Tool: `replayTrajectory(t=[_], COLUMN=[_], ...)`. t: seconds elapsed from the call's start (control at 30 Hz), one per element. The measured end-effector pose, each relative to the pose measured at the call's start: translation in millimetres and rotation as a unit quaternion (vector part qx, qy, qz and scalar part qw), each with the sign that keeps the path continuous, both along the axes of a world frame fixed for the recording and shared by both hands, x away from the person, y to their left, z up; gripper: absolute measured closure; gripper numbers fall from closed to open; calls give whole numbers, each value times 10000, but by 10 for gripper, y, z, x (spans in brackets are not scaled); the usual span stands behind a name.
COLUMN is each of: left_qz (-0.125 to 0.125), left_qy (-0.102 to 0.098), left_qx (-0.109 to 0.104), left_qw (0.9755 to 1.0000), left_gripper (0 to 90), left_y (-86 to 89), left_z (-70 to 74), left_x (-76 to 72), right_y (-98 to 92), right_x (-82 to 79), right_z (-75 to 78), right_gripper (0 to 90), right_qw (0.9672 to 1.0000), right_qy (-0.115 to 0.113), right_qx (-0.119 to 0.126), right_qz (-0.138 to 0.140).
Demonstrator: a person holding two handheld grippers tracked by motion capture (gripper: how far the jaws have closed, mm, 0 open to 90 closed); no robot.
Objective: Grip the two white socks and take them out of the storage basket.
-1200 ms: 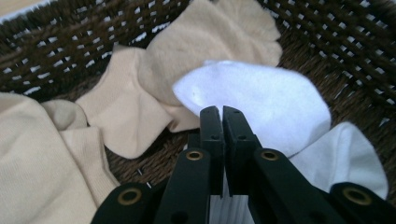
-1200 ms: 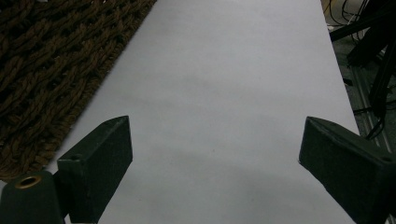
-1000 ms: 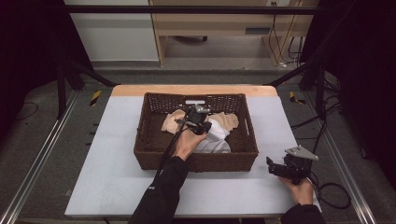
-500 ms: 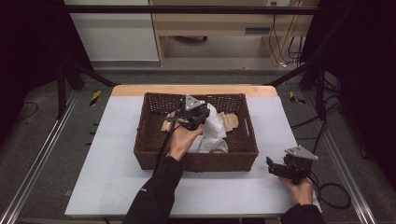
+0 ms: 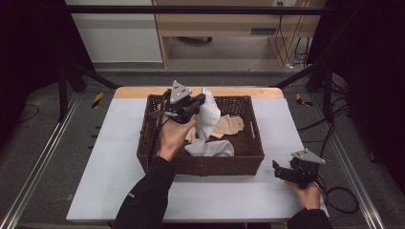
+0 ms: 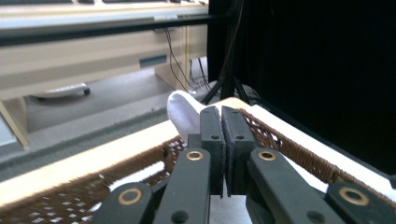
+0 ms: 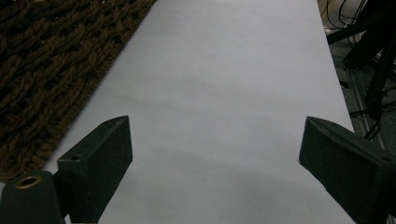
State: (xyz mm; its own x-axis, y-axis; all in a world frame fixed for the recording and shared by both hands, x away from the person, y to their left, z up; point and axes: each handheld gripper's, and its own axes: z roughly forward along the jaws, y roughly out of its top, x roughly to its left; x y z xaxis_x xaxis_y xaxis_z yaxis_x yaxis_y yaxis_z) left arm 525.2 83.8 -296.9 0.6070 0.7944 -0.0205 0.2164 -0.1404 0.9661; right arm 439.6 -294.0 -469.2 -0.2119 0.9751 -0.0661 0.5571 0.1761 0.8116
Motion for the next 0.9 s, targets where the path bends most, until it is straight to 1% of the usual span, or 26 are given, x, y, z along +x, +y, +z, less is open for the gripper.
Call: replayTrajectory(t=[0.17,0.3,0.43,0.5,0.53,0.57,0.67,0.77,0.9], left_qz=[88,186,285,342,374,387,459,523,636], left_qy=[-160,-271,-352,-415,-435,-449,-456,-471,-504], left_qx=[-48,-129,-260,-274,-318,-339,-501,-553,-523], left_qw=[9998,9994,9986,9982,9978,9977,9966,9960,9953], left_gripper=[879,879,879,879,879,879,879,879,878], left_y=[135,270,435,524,579,617,761,895,1065], left_z=[166,295,426,486,519,539,598,636,685], left_x=[-80,-148,-212,-247,-273,-287,-337,-389,-462], right_y=[1,1,2,0,0,-2,4,3,3], right_x=[-2,-2,-4,-3,-4,-1,0,-4,0], right_z=[1,-1,0,-2,-2,-3,-6,-6,-8], right_gripper=[98,99,99,98,99,98,99,99,98], right_qw=[10000,10000,10000,10000,10000,10000,10000,10000,10000], right_qy=[13,31,31,23,25,20,27,22,36], right_qx=[-9,-36,-40,-45,-49,-67,-71,-73,-78], right_qz=[2,-1,-4,-1,1,9,3,5,-10])
